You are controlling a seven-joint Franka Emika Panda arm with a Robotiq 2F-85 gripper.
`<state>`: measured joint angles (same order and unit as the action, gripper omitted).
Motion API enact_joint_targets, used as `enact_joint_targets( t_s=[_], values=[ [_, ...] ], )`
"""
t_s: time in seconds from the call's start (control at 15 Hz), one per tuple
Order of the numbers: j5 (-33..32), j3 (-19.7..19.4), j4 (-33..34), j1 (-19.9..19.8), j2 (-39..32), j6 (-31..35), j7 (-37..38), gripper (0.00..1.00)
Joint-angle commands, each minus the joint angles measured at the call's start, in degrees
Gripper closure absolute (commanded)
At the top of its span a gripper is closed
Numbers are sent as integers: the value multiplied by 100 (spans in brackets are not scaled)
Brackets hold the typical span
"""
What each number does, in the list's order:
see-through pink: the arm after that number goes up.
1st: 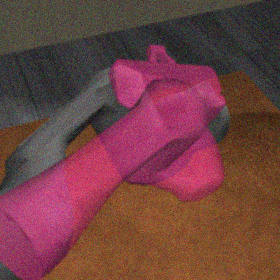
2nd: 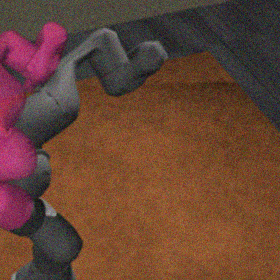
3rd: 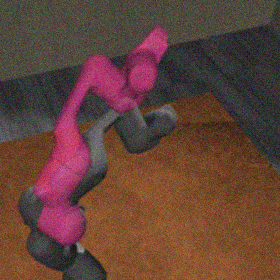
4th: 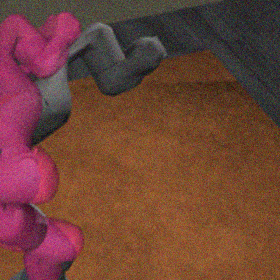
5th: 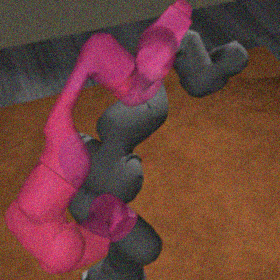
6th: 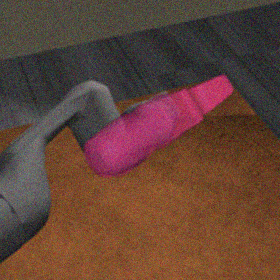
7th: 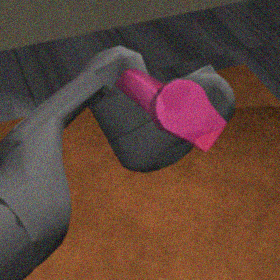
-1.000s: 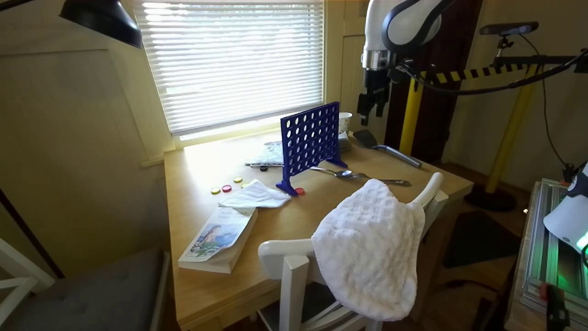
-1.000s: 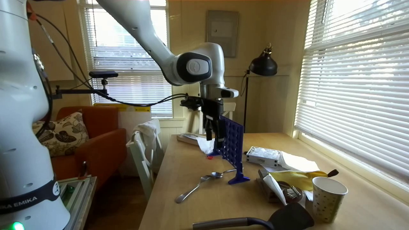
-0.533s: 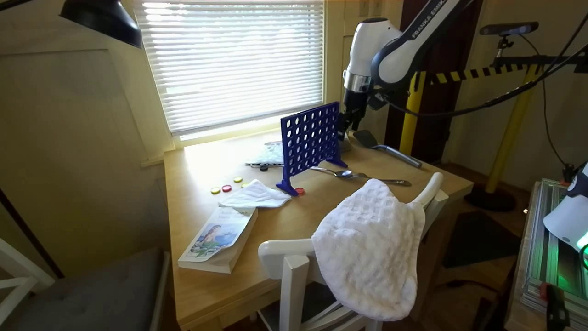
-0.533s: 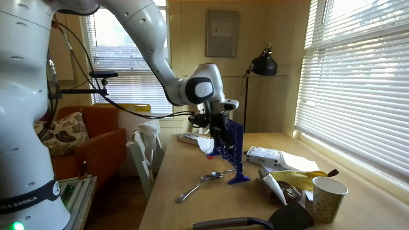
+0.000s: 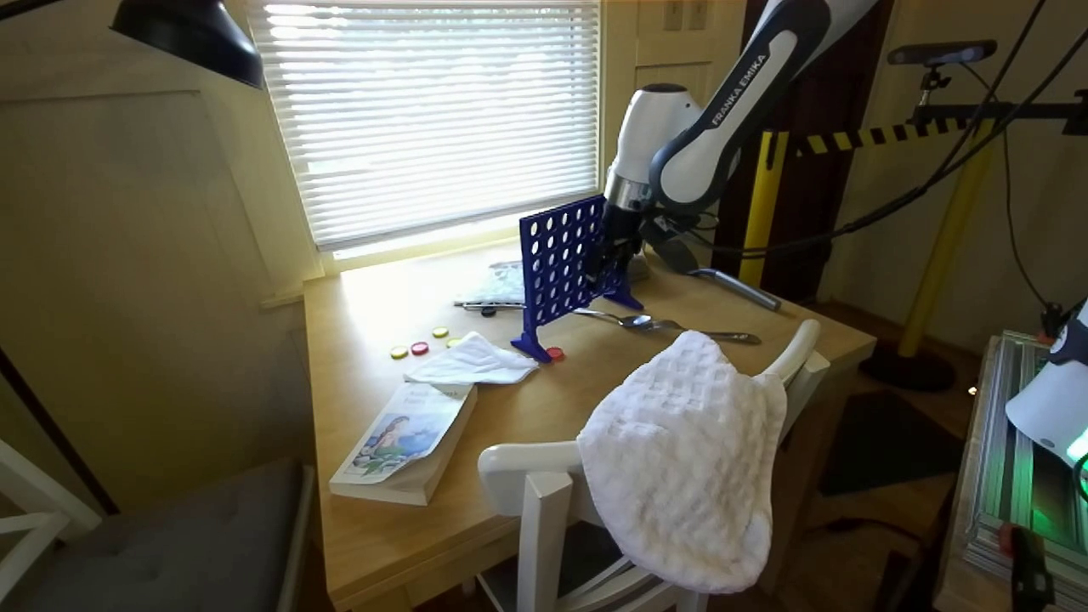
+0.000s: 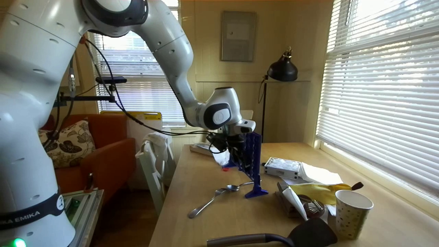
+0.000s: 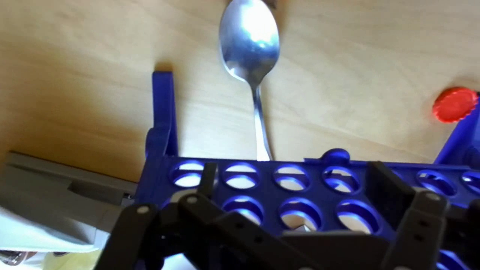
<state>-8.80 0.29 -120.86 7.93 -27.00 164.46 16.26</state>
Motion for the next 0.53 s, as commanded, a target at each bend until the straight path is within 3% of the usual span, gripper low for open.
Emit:
enact_joint_targets(
  t_s=[0.0,0.27,0.47],
  values=[
    [484,-273,20,408,-103,78,624,0],
    [601,-772,-174,900,-26,57,1535,0],
    [232,-1257,-139,1248,-157,38,1684,0]
  ],
)
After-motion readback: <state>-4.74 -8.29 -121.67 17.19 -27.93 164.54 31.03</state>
